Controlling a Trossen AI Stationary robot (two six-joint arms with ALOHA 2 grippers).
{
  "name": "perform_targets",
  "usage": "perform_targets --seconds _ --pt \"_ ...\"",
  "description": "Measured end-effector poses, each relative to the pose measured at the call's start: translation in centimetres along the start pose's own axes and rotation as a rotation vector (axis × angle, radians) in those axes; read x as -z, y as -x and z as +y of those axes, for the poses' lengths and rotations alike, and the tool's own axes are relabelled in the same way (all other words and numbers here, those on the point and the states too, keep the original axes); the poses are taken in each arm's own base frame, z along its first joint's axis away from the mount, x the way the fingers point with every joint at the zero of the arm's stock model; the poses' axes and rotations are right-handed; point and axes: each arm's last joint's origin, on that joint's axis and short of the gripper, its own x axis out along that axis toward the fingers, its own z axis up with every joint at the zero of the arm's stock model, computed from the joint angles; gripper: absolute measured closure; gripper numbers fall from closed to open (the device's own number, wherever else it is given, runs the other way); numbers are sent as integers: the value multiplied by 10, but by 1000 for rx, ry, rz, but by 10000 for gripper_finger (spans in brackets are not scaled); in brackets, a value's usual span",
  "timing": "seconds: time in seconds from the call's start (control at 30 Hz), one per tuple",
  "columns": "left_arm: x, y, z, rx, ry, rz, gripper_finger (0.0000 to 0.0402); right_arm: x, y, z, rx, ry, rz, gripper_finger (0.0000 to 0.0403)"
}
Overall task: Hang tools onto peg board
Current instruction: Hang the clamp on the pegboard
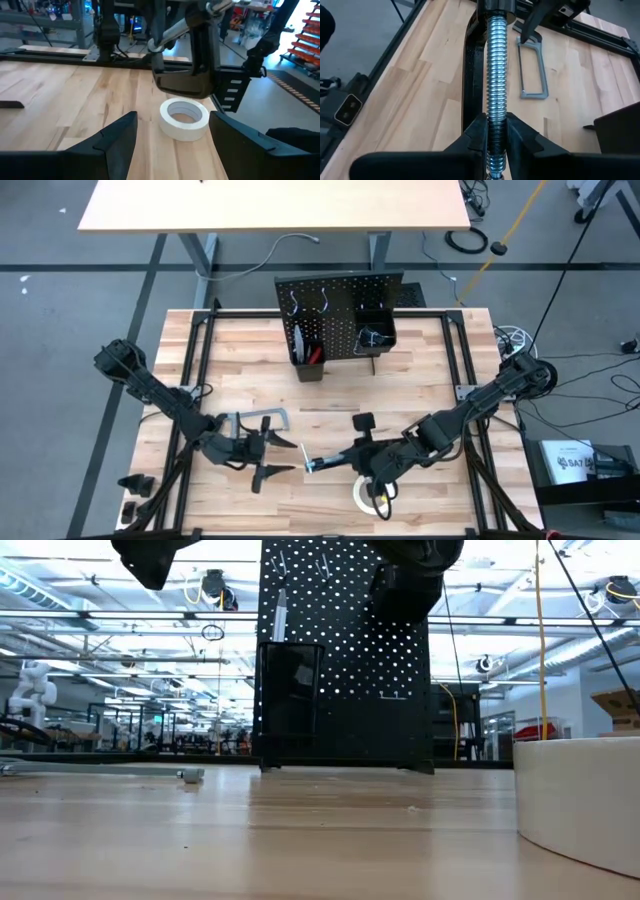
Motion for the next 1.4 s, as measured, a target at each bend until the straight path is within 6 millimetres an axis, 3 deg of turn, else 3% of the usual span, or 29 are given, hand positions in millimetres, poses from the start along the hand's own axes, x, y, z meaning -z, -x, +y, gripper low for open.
perform_targets --seconds 0.27,0.97,1.23,1.4 --pt "-13 -4 5 41 40 -101 151 -2 -2 -4 24 -45 -21 370" --pt "-18 -14 28 -25 56 -123 151 -10 -14 -37 137 -239 -72 370" --pt "-22 -16 33 -51 70 -155 151 -9 -22 -41 148 -248 -65 370" --pt "-22 -16 34 -45 66 -146 187 -7 -27 -40 148 -247 -57 370"
